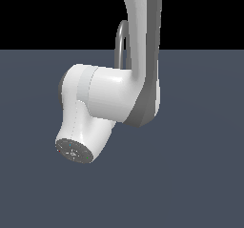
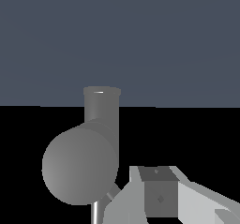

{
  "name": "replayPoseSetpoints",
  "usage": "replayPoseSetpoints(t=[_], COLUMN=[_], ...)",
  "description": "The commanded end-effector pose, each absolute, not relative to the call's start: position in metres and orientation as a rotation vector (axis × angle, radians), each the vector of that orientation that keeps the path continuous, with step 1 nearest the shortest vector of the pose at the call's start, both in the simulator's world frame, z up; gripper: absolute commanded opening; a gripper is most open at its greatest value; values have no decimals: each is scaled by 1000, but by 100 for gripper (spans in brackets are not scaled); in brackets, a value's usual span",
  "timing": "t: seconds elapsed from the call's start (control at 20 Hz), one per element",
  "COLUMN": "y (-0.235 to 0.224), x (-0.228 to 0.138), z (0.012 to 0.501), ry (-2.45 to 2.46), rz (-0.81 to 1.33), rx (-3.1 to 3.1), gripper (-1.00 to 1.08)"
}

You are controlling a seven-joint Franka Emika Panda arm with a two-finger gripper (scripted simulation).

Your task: Turn on the faucet by rotating a designated handle.

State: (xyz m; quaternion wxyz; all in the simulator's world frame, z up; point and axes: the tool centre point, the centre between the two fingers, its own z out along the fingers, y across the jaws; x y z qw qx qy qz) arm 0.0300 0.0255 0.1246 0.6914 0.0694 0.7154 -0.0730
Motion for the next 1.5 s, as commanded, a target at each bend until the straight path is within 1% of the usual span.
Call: replayPoseSetpoints(t=[0.0, 0.05, 0.1, 0.7, 0.75, 0.8, 1.35, 1.4, 1.45], y=[23, 23, 21, -18, -18, 5, -59, -59, -14], x=[30, 30, 29, 22, 22, 20, 13, 13, 17], z=[153, 153, 128, 166, 166, 151, 145, 145, 153], ry=[1565, 1565, 1603, 1566, 1566, 1595, 1565, 1565, 1554], rz=[-161, -161, -167, -161, -161, -129, -160, -160, -117], rx=[158, 158, 158, 158, 158, 131, 158, 158, 173], gripper=[-100, -100, -100, -100, -100, -100, -100, -100, -100])
